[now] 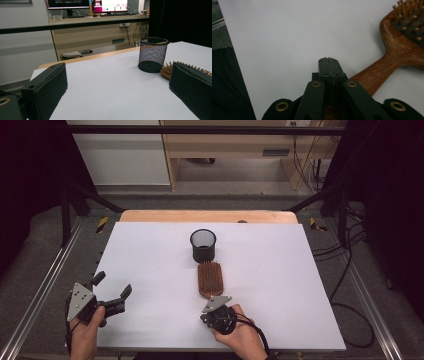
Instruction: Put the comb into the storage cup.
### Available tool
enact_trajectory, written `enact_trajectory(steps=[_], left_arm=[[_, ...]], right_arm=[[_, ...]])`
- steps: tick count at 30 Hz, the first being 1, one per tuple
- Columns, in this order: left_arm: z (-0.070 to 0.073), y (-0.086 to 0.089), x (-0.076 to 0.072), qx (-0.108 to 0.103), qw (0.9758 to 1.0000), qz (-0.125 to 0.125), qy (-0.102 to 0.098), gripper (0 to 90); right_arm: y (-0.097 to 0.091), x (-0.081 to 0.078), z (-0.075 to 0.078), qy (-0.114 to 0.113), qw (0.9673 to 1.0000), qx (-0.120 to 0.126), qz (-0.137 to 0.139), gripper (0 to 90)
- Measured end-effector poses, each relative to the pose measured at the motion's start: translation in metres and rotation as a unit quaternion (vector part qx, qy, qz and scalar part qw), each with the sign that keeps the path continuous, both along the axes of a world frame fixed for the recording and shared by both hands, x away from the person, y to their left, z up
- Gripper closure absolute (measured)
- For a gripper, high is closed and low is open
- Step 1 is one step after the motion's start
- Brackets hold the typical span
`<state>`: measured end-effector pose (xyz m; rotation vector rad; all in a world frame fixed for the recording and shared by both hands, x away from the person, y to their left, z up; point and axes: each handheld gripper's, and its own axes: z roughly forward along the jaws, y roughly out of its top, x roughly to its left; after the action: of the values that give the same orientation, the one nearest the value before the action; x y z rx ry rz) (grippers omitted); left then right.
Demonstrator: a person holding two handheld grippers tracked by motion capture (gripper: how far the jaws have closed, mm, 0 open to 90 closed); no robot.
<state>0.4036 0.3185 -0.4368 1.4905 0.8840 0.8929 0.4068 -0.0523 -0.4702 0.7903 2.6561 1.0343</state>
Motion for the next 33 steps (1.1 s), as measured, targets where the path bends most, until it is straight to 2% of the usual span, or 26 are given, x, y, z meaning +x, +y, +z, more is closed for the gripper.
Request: enact_trajectory(steps=[23,33], left_arm=[[0.000,0.001,0.000,0.003,1.0000,0.003,0.000,1.9],[0.000,0.000,0.000,0.004,1.0000,0.001,0.000,1.9]], right_arm=[[-0.036,0.006,0.005,0.004,0.9992,-0.019,-0.036,90.0],[-0.050,0.013,0.006,0.001,0.9985,-0.017,-0.052,90.0]])
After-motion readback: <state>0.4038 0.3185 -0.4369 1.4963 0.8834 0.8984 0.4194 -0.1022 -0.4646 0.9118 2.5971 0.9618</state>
